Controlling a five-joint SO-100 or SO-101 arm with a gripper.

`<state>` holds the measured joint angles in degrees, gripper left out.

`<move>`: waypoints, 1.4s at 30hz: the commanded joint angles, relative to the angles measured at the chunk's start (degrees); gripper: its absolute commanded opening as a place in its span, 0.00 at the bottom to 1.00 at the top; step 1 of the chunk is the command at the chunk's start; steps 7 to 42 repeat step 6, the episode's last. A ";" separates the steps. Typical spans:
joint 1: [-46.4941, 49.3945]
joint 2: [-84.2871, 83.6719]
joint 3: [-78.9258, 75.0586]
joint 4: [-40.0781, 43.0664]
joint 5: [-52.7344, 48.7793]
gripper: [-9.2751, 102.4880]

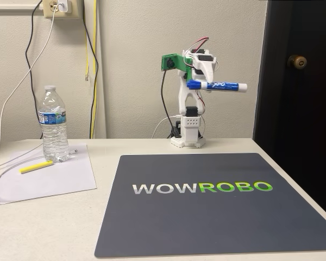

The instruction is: Pick up the blue marker.

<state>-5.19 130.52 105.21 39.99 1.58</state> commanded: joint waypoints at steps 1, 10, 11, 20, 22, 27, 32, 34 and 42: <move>0.79 2.64 -2.29 -0.79 0.44 0.12; 1.49 2.55 -2.29 -1.58 0.35 0.12; 1.49 2.55 -2.29 -1.58 0.35 0.12; 1.49 2.55 -2.29 -1.58 0.35 0.12; 1.49 2.55 -2.29 -1.58 0.35 0.12; 1.49 2.55 -2.29 -1.58 0.35 0.12; 1.49 2.55 -2.29 -1.58 0.35 0.12; 1.49 2.55 -2.29 -1.58 0.35 0.12; 1.49 2.55 -2.29 -1.58 0.35 0.12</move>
